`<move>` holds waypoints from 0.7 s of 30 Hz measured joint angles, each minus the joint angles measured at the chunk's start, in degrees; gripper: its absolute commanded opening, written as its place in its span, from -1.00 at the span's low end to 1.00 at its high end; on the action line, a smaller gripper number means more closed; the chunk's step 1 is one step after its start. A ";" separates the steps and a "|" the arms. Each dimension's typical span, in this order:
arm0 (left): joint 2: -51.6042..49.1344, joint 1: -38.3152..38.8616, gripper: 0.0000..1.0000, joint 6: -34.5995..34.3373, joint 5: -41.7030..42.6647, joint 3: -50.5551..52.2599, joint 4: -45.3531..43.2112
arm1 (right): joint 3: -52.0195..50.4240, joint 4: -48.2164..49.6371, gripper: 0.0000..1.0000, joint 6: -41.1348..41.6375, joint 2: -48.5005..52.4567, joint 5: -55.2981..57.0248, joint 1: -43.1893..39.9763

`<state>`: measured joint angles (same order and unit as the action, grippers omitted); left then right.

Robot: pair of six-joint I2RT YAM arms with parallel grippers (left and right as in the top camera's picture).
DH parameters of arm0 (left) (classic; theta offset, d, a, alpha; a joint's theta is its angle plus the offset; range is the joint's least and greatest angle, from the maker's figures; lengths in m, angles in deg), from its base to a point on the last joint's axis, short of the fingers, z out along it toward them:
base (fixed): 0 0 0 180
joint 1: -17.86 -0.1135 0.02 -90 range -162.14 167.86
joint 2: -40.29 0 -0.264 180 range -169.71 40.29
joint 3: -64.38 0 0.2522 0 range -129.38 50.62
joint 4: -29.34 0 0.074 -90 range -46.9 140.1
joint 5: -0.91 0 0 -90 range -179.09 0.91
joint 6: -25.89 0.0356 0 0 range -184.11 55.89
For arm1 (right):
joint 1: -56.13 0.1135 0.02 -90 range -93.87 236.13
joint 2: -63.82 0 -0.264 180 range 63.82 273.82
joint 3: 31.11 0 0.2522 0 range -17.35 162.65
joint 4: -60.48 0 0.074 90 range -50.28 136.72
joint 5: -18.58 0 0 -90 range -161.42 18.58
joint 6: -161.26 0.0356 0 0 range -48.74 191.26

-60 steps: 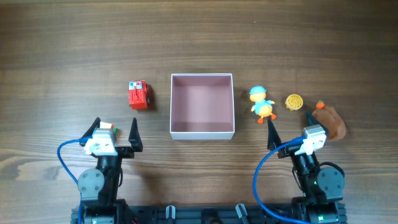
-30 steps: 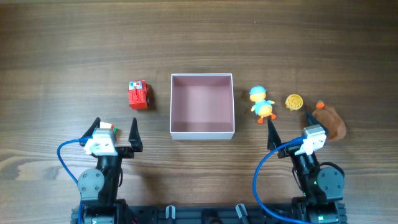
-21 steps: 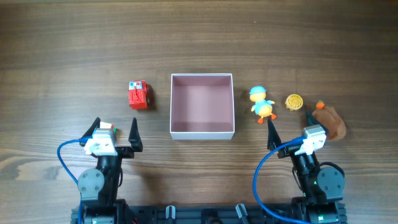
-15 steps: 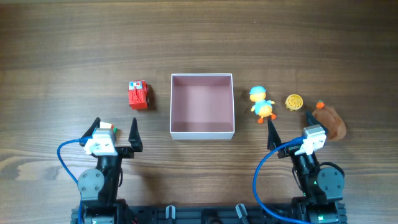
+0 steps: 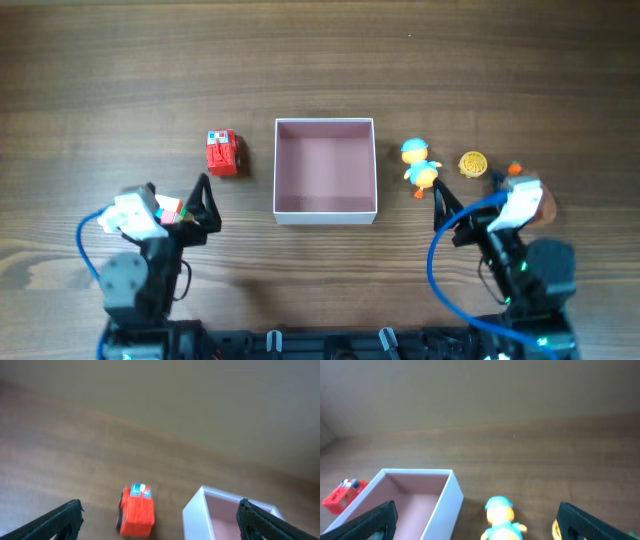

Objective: Pack container
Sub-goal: 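Reach the left gripper to the red fire truck and grasp it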

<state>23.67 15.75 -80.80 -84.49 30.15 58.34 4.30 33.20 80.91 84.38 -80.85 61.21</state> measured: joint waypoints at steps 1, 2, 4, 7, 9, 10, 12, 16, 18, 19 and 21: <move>-4.63 0.00 1.00 -0.33 0.00 -4.74 2.34 | 4.63 -2.82 1.00 -0.57 4.52 -0.22 0.02; -10.73 0.00 0.99 -0.61 0.02 -10.32 6.16 | 8.92 -6.23 1.00 -1.07 8.90 -0.48 0.04; -22.82 0.00 0.99 -0.85 0.22 -21.44 14.05 | 19.15 -16.15 0.99 -2.21 18.97 -0.70 0.04; -42.95 0.00 0.99 -1.25 1.14 -41.09 29.18 | 35.41 -31.41 1.00 -2.84 34.95 -0.81 0.02; -53.02 0.00 1.00 -1.27 1.33 -50.64 35.82 | 42.21 -38.21 1.00 -3.15 41.92 -0.85 0.04; -56.24 0.00 1.00 -1.27 1.36 -53.33 37.31 | 44.98 -40.89 1.00 -3.26 45.00 -0.83 0.02; -62.93 0.00 0.99 -0.90 1.33 -58.03 38.86 | 48.72 -43.78 1.00 -3.76 50.31 -0.79 0.04; -70.31 0.00 0.99 0.61 2.84 -58.82 39.71 | 49.40 -46.05 0.99 -4.35 54.25 1.90 0.04; -72.76 0.13 1.00 4.00 4.55 -58.82 39.82 | 49.44 -46.10 0.99 -4.39 54.40 3.78 0.04; -73.44 0.39 0.99 6.23 4.74 -58.82 39.87 | 49.44 -46.16 0.99 -4.37 54.40 4.39 0.04; -74.23 1.99 1.00 9.73 3.54 -58.84 39.91 | 49.44 -46.64 0.99 -4.02 54.40 5.20 0.04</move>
<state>-50.56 17.74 -71.08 -80.95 -28.69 98.25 53.74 -13.44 76.89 138.78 -75.65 61.25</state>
